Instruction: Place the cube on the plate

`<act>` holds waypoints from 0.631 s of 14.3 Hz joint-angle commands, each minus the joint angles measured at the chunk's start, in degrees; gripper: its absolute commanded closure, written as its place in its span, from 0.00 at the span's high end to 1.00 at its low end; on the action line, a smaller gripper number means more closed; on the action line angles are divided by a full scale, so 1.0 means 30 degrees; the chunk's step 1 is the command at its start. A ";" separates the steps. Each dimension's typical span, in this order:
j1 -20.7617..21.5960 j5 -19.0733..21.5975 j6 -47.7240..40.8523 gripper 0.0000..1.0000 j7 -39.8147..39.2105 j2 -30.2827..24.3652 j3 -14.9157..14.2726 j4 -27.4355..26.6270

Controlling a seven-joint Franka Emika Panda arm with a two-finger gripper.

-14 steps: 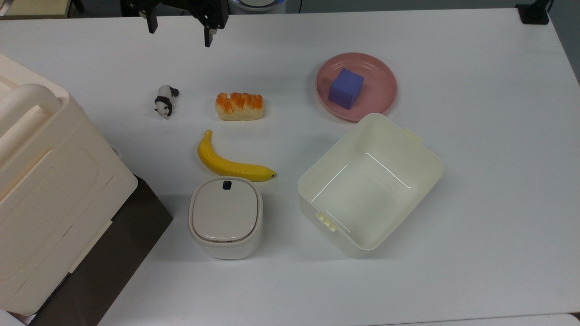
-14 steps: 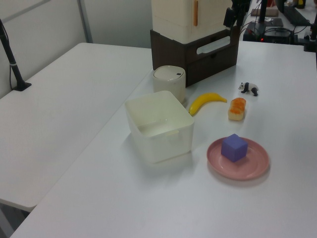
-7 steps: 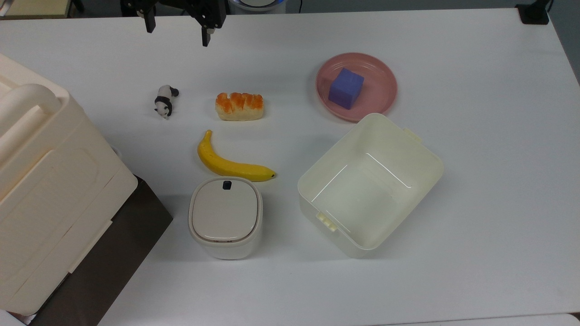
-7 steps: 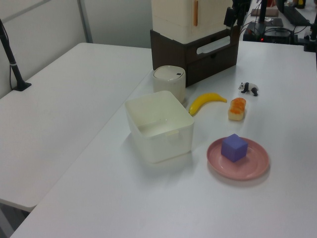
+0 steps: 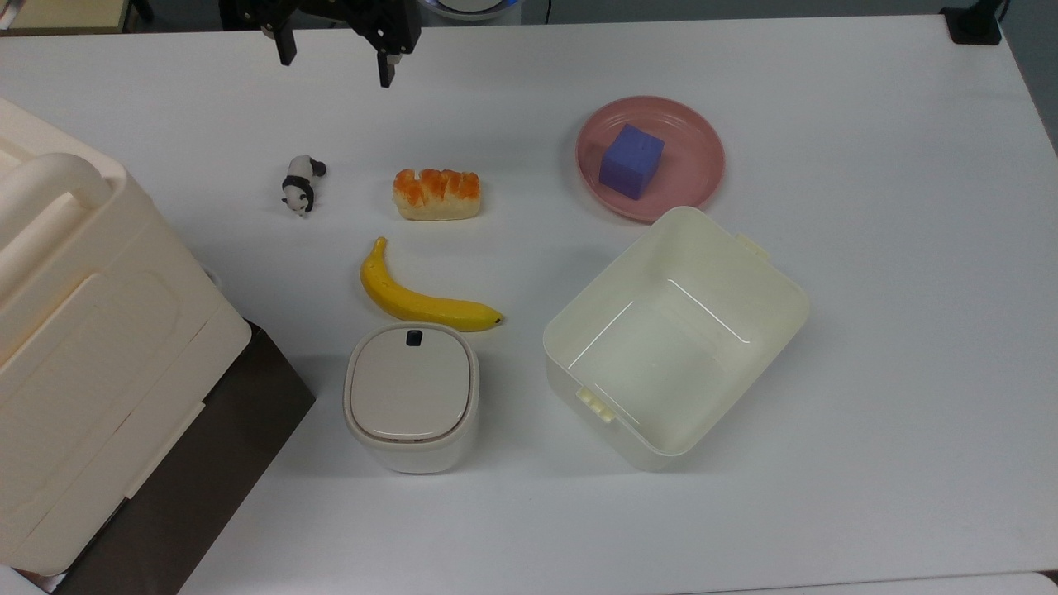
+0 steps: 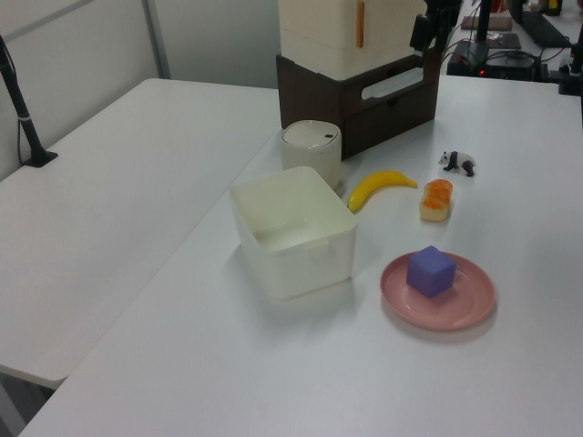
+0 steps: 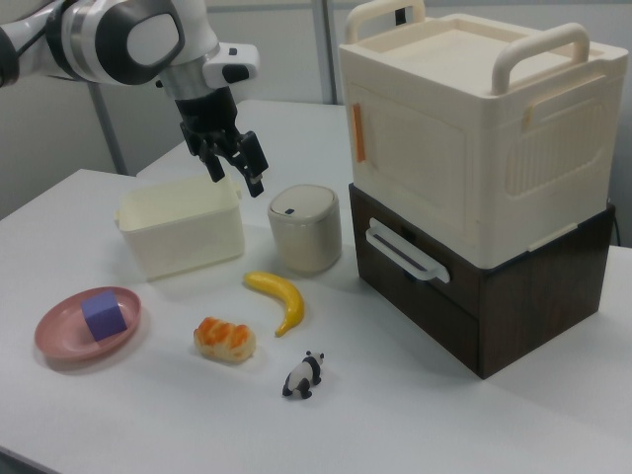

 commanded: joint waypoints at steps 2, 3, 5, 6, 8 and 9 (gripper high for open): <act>-0.0573 0.2705 -0.1641 1.00 -0.0132 -0.0303 0.0330 -0.0014; -0.0748 0.3117 -0.1878 1.00 -0.0131 -0.0303 0.0359 0.0219; -0.1187 0.4170 -0.1706 1.00 -0.0102 -0.0274 0.0359 0.0397; -0.1189 0.4205 -0.1734 1.00 -0.0073 -0.0303 0.0359 0.0426; -0.1189 0.4002 -0.1821 1.00 -0.0363 -0.0333 0.0679 0.0427; -0.1189 0.3971 -0.1822 1.00 -0.0423 -0.0391 0.0740 0.0427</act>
